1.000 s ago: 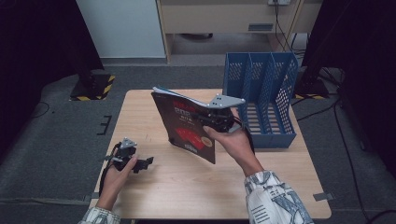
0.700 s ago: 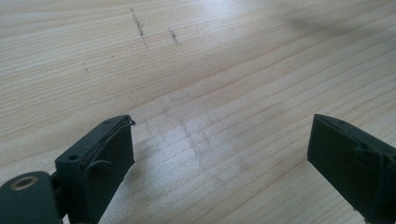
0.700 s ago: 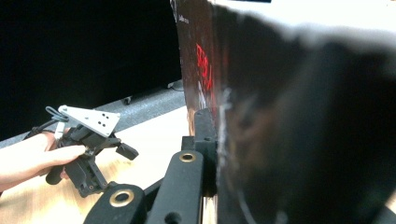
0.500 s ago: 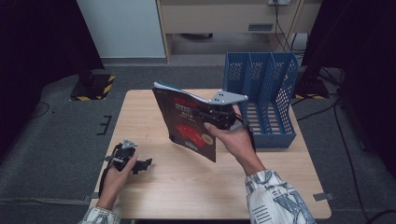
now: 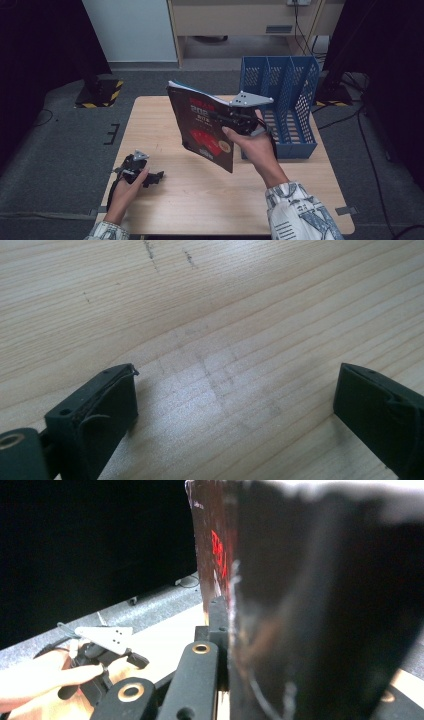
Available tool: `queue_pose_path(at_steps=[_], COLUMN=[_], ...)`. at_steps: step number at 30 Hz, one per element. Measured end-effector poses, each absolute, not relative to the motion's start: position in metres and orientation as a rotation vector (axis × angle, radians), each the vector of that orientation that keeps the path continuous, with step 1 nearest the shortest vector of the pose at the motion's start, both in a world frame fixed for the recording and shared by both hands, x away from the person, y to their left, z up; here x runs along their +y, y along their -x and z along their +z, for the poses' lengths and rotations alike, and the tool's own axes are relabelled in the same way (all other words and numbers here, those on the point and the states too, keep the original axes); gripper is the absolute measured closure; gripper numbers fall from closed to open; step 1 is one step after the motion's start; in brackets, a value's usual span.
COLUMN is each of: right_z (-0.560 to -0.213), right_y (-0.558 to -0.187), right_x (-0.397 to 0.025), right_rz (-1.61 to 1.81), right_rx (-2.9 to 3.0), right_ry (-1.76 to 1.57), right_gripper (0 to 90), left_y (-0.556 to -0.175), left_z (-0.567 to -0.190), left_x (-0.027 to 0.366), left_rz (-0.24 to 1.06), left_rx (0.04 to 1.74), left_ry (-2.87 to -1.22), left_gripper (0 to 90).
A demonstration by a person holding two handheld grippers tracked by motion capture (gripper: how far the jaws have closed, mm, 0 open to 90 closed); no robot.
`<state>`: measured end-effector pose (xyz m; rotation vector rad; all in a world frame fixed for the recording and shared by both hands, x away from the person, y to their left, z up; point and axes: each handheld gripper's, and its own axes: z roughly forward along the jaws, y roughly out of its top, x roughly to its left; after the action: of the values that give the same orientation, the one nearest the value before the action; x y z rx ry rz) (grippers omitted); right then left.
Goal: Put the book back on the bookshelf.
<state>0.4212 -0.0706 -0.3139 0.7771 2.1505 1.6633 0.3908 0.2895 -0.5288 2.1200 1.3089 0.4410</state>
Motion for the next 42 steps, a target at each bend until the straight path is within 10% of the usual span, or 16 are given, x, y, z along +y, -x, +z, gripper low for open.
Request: queue_pose_path(at_steps=[42], right_z=[-0.271], right_y=[-0.422], right_x=[-0.099], right_rz=[1.663], right_rx=[2.077], right_ry=[-0.852], right_gripper=[87.0], left_y=[-0.389], left_z=[-0.534], left_x=[0.288], left_rz=[0.488], left_rx=[1.274], left_ry=[-2.116], left_gripper=[0.0])
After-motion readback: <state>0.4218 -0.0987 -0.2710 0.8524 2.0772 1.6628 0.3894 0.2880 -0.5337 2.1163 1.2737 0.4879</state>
